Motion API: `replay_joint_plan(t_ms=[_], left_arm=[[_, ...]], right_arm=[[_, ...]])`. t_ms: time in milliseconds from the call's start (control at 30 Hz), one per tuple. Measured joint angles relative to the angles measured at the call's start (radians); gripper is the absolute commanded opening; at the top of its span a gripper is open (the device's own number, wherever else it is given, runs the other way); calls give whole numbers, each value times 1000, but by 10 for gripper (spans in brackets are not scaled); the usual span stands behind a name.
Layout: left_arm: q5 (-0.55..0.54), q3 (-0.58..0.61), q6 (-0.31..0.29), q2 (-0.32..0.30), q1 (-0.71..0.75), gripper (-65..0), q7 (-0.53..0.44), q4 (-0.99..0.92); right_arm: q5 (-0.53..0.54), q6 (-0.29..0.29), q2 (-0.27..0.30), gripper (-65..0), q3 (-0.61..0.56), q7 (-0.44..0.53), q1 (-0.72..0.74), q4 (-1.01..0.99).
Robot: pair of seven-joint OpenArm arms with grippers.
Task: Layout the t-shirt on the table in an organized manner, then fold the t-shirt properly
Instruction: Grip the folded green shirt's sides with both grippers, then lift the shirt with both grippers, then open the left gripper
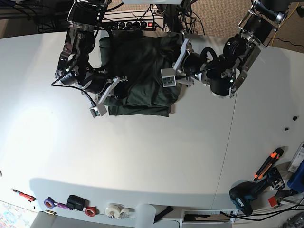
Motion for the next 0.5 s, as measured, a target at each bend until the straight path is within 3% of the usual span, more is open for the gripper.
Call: replay_joint_plan(t_ms=[333, 433, 500], left_arm=[[139, -2, 66, 1, 13, -650, -115, -15], [214, -2, 72, 3, 56, -650, -175, -16], [270, -2, 107, 3, 70, -650, -225, -16]], right_arm=[[11, -10, 0, -650, 0, -48, 3, 4], [11, -10, 0, -650, 0, -53, 3, 9], [8, -10, 0, -650, 0, -78, -1, 27]])
